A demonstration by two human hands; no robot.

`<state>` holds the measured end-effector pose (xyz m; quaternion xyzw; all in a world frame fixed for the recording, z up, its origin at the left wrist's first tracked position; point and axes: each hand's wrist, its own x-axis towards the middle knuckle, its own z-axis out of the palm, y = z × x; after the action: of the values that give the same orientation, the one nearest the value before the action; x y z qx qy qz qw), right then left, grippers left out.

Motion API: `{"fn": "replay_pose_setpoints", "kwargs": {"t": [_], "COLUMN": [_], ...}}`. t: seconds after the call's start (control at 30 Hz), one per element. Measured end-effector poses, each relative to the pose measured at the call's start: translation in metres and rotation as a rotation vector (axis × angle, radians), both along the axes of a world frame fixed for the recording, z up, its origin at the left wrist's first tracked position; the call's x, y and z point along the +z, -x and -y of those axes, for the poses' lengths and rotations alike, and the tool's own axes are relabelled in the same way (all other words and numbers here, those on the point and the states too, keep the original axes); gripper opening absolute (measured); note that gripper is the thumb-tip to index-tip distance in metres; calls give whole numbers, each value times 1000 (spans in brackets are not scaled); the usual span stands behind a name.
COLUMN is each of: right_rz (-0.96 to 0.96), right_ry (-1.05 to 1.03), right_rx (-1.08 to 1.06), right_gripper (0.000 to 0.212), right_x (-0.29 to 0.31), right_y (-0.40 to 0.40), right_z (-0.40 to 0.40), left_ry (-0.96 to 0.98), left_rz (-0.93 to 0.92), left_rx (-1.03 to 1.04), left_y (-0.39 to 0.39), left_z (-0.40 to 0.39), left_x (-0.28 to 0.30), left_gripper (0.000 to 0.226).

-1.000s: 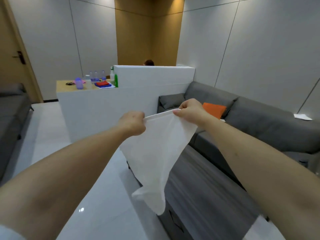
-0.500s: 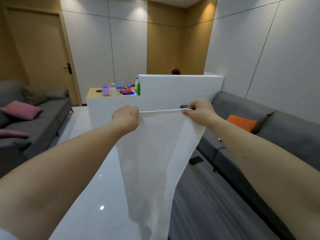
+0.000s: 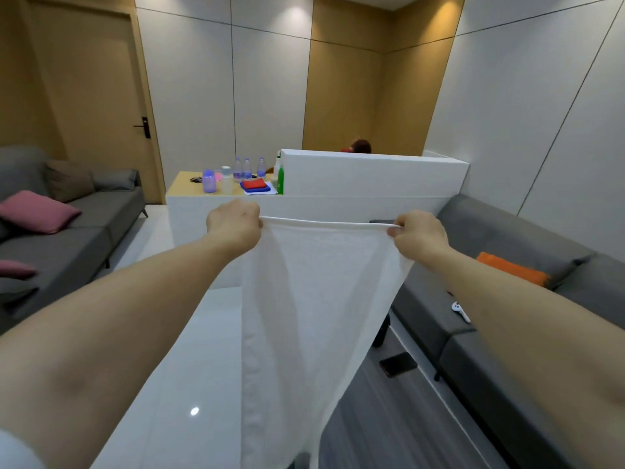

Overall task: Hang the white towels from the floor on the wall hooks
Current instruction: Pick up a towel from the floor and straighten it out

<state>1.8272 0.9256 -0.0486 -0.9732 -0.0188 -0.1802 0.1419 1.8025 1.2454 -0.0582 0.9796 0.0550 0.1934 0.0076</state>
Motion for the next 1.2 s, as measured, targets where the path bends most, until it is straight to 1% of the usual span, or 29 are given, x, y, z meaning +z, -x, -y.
{"fn": "replay_pose_setpoints", "kwargs": {"t": [0.1, 0.2, 0.3, 0.4, 0.47, 0.57, 0.73, 0.87, 1.0, 1.2], "right_rz": [83, 162, 238, 253, 217, 146, 32, -112, -244, -369], "right_ry": [-57, -50, -66, -55, -52, -42, 33, 75, 67, 127], "right_rx": [0, 3, 20, 41, 61, 101, 152, 211, 200, 234], "right_gripper": [14, 10, 15, 20, 21, 22, 27, 23, 34, 29], "right_x": [21, 42, 51, 42, 25, -12, -88, -160, -237, -338], "right_y": [-47, -80, -99, -107, -107, -98, -70, -43, -11, 58], "right_z": [-4, 0, 14, 36, 55, 87, 155, 219, 267, 317], "left_ry": [16, 31, 58, 75, 81, 93, 100, 106, 44, 42], "left_rz": [61, 155, 205, 228, 229, 168, 46, -35, -198, -403], "left_rx": [23, 32, 29, 21, 7, 13, 59, 107, 107, 103], "left_y": [-40, -70, -85, -89, -85, -70, -23, 22, 66, 136], "left_z": [-1, 4, 12, 30, 46, 75, 148, 213, 264, 307], "left_x": [26, 54, 68, 59, 39, 1, -74, -146, -217, -309], "left_gripper": [14, 12, 14, 16, 16, 19, 29, 34, 37, 37]}}
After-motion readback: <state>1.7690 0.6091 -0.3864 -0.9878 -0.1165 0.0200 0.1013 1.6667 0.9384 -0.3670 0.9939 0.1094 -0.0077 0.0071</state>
